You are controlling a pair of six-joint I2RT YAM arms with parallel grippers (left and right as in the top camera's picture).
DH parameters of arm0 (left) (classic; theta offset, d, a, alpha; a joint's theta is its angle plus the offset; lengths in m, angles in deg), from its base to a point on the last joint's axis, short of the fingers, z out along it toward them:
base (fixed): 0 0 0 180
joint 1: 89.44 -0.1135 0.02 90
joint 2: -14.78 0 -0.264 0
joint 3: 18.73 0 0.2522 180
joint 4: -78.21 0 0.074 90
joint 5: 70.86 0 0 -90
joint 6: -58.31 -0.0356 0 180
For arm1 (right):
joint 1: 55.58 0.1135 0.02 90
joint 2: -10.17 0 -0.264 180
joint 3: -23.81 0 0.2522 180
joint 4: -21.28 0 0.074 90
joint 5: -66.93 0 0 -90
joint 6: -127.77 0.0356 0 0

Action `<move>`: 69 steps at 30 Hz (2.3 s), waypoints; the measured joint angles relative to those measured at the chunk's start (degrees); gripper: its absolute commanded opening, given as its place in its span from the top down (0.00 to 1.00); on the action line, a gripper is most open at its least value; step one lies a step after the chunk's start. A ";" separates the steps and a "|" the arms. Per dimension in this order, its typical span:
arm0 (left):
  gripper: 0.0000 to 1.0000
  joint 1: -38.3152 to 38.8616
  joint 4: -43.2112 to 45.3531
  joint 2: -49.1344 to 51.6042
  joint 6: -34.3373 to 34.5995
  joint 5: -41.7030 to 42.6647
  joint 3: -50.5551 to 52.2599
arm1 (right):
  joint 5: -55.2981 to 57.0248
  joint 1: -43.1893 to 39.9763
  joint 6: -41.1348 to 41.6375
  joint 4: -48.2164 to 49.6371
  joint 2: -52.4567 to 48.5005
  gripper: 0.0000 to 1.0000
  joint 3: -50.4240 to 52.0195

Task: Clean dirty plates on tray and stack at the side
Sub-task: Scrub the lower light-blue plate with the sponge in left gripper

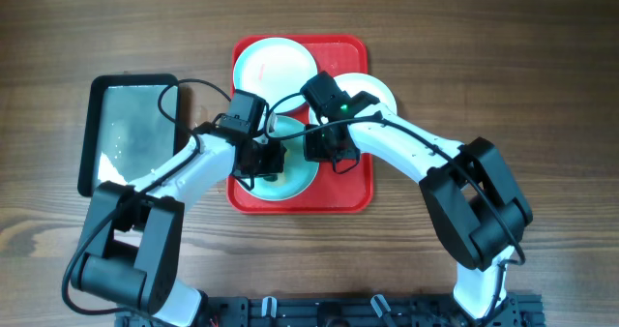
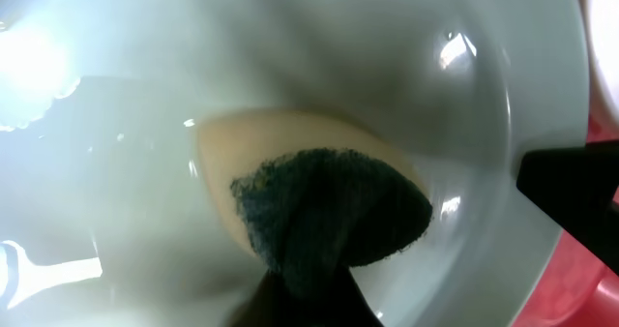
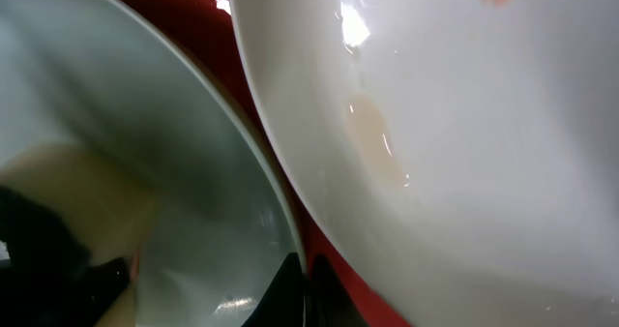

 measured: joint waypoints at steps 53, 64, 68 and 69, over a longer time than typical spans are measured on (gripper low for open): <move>0.96 -6.80 -0.09 1.62 -0.50 -0.20 -2.45 | -1.25 0.00 -0.61 0.63 -0.02 0.96 0.07; 0.96 -3.98 -0.57 1.64 -0.50 6.23 -1.66 | -1.25 0.00 -0.59 0.66 0.00 0.96 0.07; 0.96 -5.42 -0.61 1.64 -0.48 7.19 -1.77 | -1.25 0.00 -0.61 0.81 0.00 0.96 0.07; 0.96 -5.90 -0.63 1.64 -0.50 7.28 -1.88 | -1.25 0.00 -0.61 0.83 0.00 0.96 0.07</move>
